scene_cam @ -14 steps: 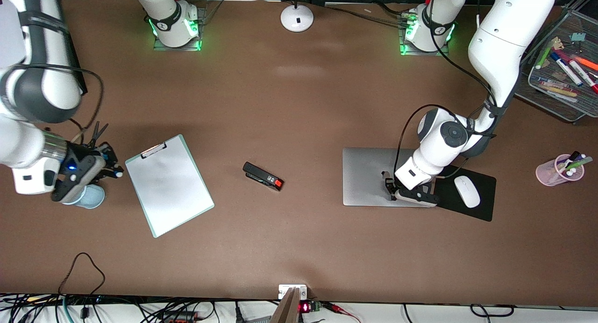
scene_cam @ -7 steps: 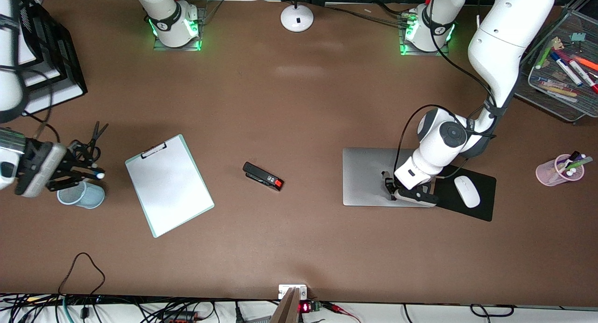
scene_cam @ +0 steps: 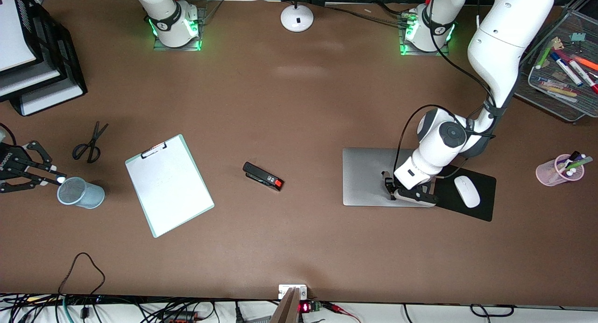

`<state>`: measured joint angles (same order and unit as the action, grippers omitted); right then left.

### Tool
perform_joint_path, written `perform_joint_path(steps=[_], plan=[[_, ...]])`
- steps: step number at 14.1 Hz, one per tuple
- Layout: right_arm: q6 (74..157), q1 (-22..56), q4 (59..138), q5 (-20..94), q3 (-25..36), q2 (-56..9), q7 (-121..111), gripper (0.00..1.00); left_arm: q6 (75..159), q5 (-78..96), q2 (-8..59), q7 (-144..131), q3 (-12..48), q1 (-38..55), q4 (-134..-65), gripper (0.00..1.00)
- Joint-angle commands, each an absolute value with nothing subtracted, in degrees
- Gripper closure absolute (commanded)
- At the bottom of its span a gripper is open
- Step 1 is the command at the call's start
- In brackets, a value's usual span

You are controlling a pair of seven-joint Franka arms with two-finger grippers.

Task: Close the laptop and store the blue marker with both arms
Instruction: 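Carry the blue marker to the light-blue cup with the right gripper, then drop the marker into the cup while the left gripper lifts off the laptop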

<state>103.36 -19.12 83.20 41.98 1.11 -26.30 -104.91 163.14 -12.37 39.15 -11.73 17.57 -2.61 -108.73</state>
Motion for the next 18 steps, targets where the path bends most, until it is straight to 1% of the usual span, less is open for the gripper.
perform_joint_path(steps=[1,3,5,8,11,13,14,16,17,18], plan=[[101.0,-22.8,81.3,48.6,0.4,-30.0,-113.4,1.00,163.0,-13.8,39.3,-11.6,17.1,-2.2,-108.6,0.95],[100.2,-25.3,79.7,52.0,0.4,-33.2,-118.2,1.00,162.3,-13.8,38.5,-11.4,17.1,-2.3,-108.6,0.92],[97.8,-27.1,79.2,55.1,0.4,-35.8,-121.2,1.00,158.4,-14.0,36.0,-11.3,17.1,-2.4,-108.5,0.89],[95.9,-29.3,78.0,57.2,0.3,-38.8,-124.7,1.00,146.3,-14.1,29.2,-11.2,17.8,-2.4,-108.3,0.81],[95.4,-30.8,77.6,58.0,0.1,-40.9,-127.4,1.00,134.1,-13.9,22.4,-11.7,20.4,-2.5,-107.7,0.72],[95.2,-31.7,77.6,59.2,0.1,-42.7,-129.8,1.00,124.6,-13.5,16.7,-11.4,21.7,-2.6,-107.6,0.46],[95.2,-32.3,77.4,59.4,0.1,-43.8,-131.0,1.00,121.6,-13.3,14.7,-11.4,21.8,-2.6,-107.4,0.32],[95.2,-32.7,76.8,60.0,0.1,-44.7,-132.4,1.00,115.3,-13.2,13.2,-11.0,21.9,-2.9,-104.6,0.25],[95.2,-32.7,76.8,60.0,0.1,-44.9,-132.5,1.00,110.2,-13.0,13.2,-11.0,22.0,-2.6,-100.9,0.13],[95.2,-32.7,76.8,60.0,0.1,-45.2,-132.5,1.00,105.3,-12.7,13.2,-11.0,22.2,-2.4,-97.2,0.06]])
